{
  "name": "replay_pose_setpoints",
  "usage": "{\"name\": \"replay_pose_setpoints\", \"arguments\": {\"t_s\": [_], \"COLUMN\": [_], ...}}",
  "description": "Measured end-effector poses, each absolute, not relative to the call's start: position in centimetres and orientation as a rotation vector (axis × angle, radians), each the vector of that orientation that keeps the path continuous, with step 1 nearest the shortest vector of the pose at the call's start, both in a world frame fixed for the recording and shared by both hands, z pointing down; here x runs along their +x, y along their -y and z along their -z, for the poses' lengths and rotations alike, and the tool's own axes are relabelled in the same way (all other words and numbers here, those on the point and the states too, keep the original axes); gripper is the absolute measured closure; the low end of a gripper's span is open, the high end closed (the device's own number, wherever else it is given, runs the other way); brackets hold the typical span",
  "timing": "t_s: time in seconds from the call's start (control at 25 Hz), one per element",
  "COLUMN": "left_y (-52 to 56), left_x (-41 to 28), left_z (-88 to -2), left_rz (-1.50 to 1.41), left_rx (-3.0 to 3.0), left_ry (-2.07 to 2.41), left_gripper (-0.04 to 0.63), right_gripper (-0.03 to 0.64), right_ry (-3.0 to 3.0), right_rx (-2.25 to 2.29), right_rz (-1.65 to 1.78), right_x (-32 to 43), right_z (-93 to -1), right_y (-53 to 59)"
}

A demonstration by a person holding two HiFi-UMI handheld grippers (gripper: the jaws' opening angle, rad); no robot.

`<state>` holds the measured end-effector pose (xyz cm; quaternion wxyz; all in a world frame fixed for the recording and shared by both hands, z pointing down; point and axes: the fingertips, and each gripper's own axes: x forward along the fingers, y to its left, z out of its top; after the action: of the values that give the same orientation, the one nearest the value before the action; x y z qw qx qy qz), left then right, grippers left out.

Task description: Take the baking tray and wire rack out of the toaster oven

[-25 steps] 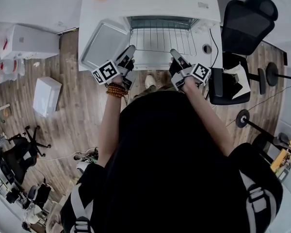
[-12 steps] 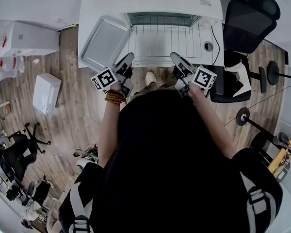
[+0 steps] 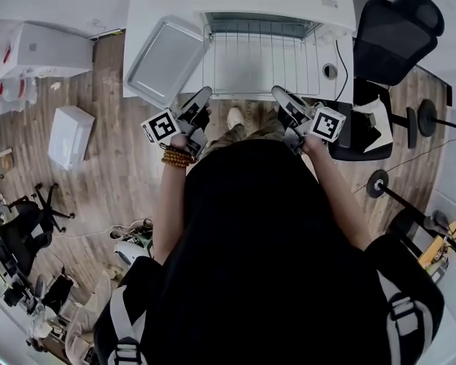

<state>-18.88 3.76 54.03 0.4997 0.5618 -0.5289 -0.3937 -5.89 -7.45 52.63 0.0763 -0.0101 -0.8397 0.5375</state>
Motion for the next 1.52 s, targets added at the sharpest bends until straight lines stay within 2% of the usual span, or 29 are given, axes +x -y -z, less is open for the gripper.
{"name": "replay_pose_setpoints", "arguments": {"t_s": [0.24,0.44,0.64,0.84,1.04,1.16,1.52], "left_y": [-6.4,-9.5,-9.9,-13.8,-15.4,-18.0,-22.0], "left_x": [-18.6,-18.8,-18.4,-19.3,-18.6,-19.1,-18.7], "left_z": [-55.3,-58.0,-57.3,-60.4,-60.4,-62.0,-62.8], "left_rz": [0.946,0.78,0.908,0.728,0.861,0.75,0.878], "left_rx": [1.327,1.286,1.278,1.182,1.148,1.096,0.968], "left_ry": [1.264,1.345,1.282,1.439,1.414,1.503,1.555], "left_gripper": [0.545,0.545,0.545,0.545,0.545,0.545,0.545], "right_gripper": [0.575,0.575,0.575,0.575,0.575,0.575,0.575], "right_ry": [2.505,2.452,2.41,2.341,2.267,2.23,2.104], "right_rx": [-0.158,-0.269,-0.346,-0.422,-0.503,-0.545,-0.671], "right_rz": [-1.477,-1.419,-1.364,-1.324,-1.266,-1.215,-1.162], "right_x": [-6.8,-7.7,-9.0,-10.3,-11.4,-12.1,-14.7], "right_z": [-53.7,-54.4,-54.9,-55.7,-56.7,-57.4,-59.2], "right_y": [5.6,4.0,3.1,1.7,-0.2,-1.4,-4.9]}}
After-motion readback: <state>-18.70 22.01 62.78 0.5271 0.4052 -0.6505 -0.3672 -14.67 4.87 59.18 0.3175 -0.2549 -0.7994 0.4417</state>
